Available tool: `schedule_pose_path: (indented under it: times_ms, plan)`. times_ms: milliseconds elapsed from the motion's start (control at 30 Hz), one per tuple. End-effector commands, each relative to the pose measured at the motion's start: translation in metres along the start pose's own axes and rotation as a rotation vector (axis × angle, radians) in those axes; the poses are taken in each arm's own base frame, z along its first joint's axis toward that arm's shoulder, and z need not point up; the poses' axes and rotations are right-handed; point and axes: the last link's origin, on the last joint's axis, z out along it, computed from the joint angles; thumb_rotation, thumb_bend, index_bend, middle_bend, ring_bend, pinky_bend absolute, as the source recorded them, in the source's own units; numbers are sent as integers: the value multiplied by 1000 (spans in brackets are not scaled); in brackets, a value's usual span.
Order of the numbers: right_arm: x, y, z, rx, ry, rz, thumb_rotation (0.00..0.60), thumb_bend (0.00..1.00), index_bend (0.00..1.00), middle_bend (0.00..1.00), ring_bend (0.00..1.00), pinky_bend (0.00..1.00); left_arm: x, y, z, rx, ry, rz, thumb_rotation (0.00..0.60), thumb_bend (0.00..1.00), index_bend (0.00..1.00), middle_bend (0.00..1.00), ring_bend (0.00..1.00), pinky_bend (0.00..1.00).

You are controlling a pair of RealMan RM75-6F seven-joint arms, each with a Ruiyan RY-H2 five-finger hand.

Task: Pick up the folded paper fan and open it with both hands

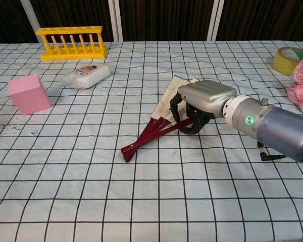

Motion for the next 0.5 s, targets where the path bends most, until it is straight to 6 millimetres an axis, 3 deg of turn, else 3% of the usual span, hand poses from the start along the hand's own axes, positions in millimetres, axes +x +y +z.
schedule_pose_path:
  times_ms: [33,500]
  plan:
    - [0,0,0,0,0,0,600,360,599,1000,1000,1000,0,0,0,1,0,-1,600,0,0,0,0,0]
    - [1,-1,0,2,4,-3,600,359,609,1000,1000,1000,0,0,0,0,-1,-5,600,0,0,0,0,0]
